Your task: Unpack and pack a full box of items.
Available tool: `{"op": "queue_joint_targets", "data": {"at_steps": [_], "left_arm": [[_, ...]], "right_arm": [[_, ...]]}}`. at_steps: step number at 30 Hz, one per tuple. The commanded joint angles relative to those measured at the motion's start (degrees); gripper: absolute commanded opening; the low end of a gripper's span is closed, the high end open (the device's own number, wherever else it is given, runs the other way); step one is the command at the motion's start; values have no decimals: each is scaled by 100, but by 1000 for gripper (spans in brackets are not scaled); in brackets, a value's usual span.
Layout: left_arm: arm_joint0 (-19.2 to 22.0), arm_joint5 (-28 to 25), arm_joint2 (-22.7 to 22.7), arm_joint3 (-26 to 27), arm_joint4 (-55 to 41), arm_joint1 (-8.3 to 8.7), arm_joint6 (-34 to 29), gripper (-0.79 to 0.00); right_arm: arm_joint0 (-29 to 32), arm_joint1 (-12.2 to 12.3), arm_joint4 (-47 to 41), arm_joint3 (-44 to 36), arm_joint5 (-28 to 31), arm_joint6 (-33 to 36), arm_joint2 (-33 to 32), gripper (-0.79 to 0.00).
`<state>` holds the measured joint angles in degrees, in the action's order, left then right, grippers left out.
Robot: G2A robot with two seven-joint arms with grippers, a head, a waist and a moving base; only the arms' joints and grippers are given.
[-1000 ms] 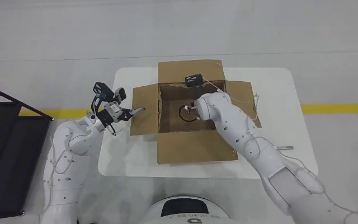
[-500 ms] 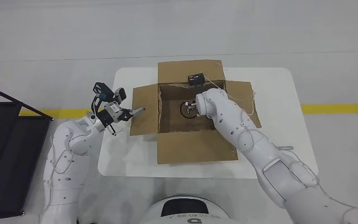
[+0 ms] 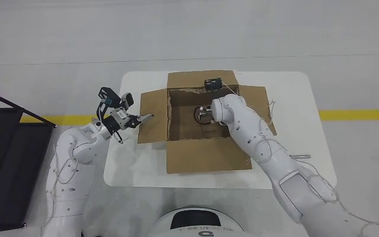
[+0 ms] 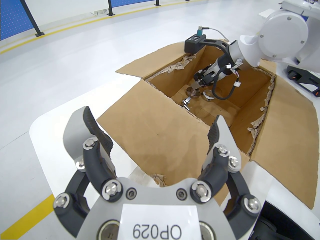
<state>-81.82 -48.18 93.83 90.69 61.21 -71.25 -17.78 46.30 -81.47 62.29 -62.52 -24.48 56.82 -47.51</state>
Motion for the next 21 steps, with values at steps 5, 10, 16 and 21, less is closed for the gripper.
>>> {"op": "queue_joint_targets", "data": {"at_steps": [5,10,16,21], "left_arm": [[0,0,0,0,0,0,0,0],[0,0,0,0,0,0,0,0],[0,0,0,0,0,0,0,0],[0,0,0,0,0,0,0,0]], "right_arm": [[461,179,293,-1185,3,28,-480,-523],[1371,472,824,-3134,111,343,-1367,-499],[2787,735,1069,-5463,338,727,-2760,-456],[3906,830,834,-6572,456,657,-3882,-443]]}}
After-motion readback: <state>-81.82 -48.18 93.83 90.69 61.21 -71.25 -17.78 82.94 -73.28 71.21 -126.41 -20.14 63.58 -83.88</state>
